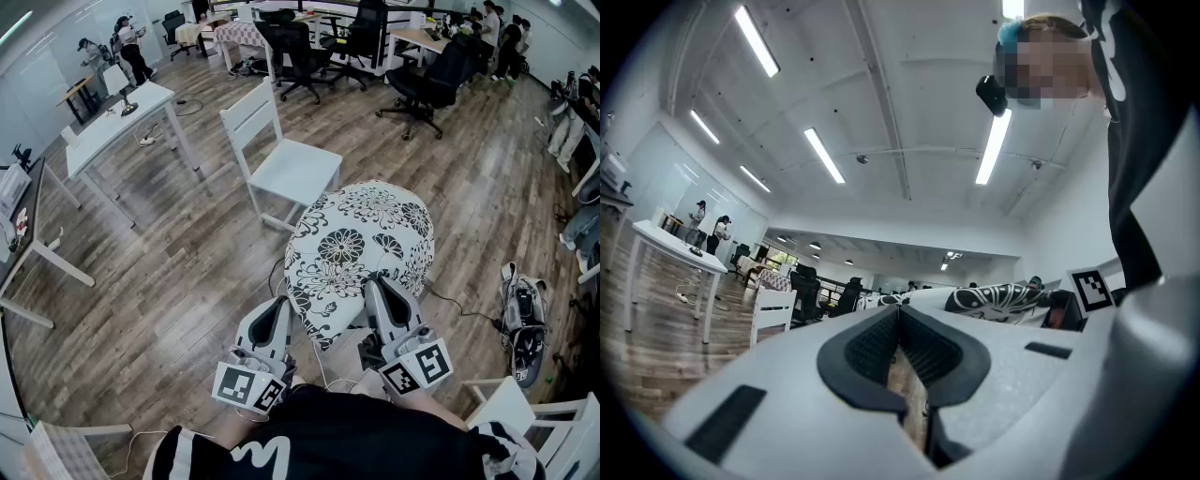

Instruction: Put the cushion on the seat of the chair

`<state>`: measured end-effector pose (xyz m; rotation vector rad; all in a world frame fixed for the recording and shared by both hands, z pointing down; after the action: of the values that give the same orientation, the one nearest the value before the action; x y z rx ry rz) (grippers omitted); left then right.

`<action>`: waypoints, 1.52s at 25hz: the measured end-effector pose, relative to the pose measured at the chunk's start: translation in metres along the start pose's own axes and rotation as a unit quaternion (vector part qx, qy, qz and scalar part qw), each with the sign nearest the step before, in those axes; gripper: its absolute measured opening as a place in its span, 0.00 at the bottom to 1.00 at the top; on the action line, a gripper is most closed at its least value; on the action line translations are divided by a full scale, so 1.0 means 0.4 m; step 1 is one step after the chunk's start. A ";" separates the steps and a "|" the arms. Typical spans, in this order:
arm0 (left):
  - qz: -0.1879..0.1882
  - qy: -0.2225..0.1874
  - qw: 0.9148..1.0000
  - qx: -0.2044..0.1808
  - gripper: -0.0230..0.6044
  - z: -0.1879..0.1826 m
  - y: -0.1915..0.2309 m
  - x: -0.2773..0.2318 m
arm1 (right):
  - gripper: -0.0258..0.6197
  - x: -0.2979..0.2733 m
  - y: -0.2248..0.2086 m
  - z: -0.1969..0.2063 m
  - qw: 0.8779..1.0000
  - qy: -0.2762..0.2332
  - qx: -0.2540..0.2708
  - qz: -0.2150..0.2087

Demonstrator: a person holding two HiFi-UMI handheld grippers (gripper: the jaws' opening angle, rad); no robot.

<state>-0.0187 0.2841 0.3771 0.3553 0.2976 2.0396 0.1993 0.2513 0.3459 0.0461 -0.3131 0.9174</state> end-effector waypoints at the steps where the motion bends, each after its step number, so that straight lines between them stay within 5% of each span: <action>1: -0.001 0.000 1.000 0.002 0.05 0.001 0.002 0.001 | 0.08 0.000 -0.001 0.002 1.000 0.002 0.000 0.002; 18: 0.003 -0.002 1.000 0.009 0.05 -0.018 0.045 0.012 | 0.08 -0.021 0.019 0.029 1.000 0.019 -0.003 0.023; 38: 0.011 0.001 1.000 0.029 0.05 -0.025 0.197 0.106 | 0.08 -0.087 0.164 0.101 0.999 0.025 0.007 0.041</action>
<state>-0.1053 0.2842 0.4012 0.3936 0.3557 2.0565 0.1180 0.2575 0.3682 0.0237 -0.2644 1.0002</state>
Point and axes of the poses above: the fingertips, and each gripper's own axes: x backward along the fingers, y to its left, z out of its underside, the point moved 7 cm from there along x, backward along the fingers, and after that the axes turned 9 degrees about x, right-handed, at the moved point
